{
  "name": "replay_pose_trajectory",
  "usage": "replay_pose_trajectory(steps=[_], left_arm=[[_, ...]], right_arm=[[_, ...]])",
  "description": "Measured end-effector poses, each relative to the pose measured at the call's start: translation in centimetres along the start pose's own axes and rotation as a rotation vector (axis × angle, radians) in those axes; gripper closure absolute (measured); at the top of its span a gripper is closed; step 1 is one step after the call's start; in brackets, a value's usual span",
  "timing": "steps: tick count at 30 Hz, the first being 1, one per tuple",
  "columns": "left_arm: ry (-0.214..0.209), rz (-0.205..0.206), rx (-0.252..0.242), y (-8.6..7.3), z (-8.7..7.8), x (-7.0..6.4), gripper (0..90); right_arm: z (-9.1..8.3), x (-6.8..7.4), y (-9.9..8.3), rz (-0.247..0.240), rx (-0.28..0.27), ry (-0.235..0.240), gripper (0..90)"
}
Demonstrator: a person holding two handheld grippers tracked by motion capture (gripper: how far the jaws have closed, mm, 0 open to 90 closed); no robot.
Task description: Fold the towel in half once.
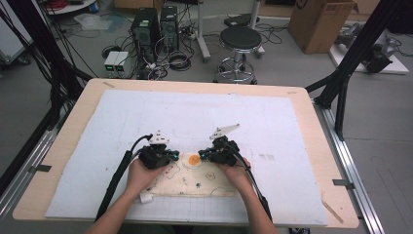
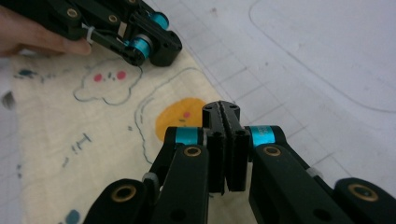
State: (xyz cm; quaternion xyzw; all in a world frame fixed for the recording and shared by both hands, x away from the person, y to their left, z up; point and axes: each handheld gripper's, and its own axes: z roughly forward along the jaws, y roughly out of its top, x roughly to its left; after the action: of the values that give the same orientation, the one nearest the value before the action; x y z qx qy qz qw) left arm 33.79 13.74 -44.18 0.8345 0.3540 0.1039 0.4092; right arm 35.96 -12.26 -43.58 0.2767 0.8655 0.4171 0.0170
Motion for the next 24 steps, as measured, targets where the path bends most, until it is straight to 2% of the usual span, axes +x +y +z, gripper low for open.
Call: replay_pose_trajectory(steps=[2,6,13,15,24], left_arm=[[0.013,0.01,0.007,0.0,-0.1,0.0,88.3],[0.026,0.018,0.03,0.0,-0.6,0.4,87.3],[0.06,0.041,0.053,-0.6,-1.9,1.2,84.4],[0.052,0.004,0.04,-1.1,-2.4,1.7,84.0],[0.08,-0.037,0.025,-2.3,-4.1,3.2,83.9]], right_arm=[[0.3,-0.1,-0.2,-0.001,0.039,-0.02,89.5],[0.0,-0.3,-0.3,0.0,0.056,-0.034,89.5],[-1.1,-1.0,-1.4,0.029,0.043,-0.038,89.3],[-1.4,-1.1,-1.7,0.038,0.036,-0.04,89.2],[-3.4,-1.9,-3.3,0.061,0.022,-0.069,87.8]])
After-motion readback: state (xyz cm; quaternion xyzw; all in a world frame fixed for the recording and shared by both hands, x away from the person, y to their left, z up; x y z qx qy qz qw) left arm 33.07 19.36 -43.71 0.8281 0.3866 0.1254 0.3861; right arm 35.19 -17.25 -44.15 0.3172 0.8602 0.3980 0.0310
